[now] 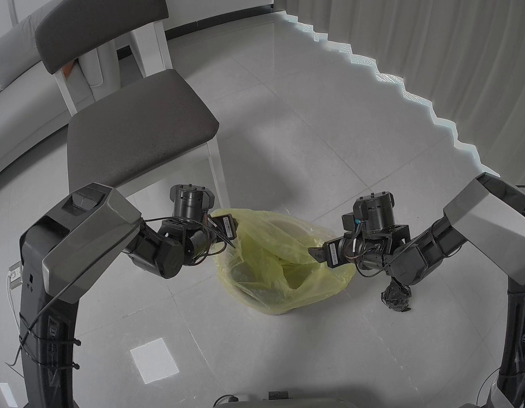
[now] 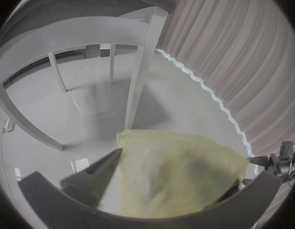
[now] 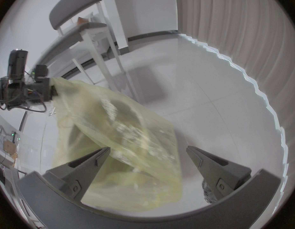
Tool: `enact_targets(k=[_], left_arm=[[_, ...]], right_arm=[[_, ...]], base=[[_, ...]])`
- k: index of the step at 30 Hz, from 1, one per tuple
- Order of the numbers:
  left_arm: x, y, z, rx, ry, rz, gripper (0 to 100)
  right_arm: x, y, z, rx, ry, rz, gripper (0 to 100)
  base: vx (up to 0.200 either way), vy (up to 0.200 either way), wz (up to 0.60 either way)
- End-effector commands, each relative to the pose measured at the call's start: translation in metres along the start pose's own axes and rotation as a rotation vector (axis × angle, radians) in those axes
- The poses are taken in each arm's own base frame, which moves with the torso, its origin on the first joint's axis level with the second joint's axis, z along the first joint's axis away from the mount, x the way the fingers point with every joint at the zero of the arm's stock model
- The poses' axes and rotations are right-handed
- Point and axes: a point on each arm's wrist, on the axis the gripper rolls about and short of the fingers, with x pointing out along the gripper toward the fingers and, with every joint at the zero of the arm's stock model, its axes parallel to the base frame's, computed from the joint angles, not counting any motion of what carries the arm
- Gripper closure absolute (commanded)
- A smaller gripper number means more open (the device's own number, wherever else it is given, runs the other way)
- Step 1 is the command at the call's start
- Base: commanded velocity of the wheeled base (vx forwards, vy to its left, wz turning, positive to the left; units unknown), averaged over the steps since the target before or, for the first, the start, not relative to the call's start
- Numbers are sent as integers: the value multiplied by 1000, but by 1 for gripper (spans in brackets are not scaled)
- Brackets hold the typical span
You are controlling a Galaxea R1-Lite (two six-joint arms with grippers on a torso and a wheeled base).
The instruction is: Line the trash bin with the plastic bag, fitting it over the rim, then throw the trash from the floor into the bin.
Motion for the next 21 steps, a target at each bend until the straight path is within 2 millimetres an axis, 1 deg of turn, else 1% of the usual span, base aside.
enact_targets(k=[1,4,6,8,9,11,14,16,21], left_arm=[[2,2,-3,1,8,7,0],[1,2,-4,4,11,8,0],[0,3,-5,4,12,18,0],[0,3,-6,4,15,23,0],[-3,5,-6,4,19,26,0],[-5,6,-8,4,26,30,0],[-5,9,-7,1,24,35,0],[-4,13,-9,-1,32,46,0],[-4,15,-10,-5,35,50,0]], right_arm=[[-2,20,14,-42,-53,41,0],[2,30,15,-80,-63,58,0],[10,37,14,-125,-68,70,0],[14,40,14,-137,-71,75,0],[20,44,11,-145,-69,82,0],[26,50,10,-155,-71,91,0],[32,53,6,-172,-65,94,0],[40,58,0,-194,-58,101,0],[50,61,-9,-250,-42,104,0]], base=[[0,0,0],[0,0,0],[0,0,0],[0,0,0],[0,0,0],[0,0,0],[0,0,0],[0,0,0],[0,0,0]])
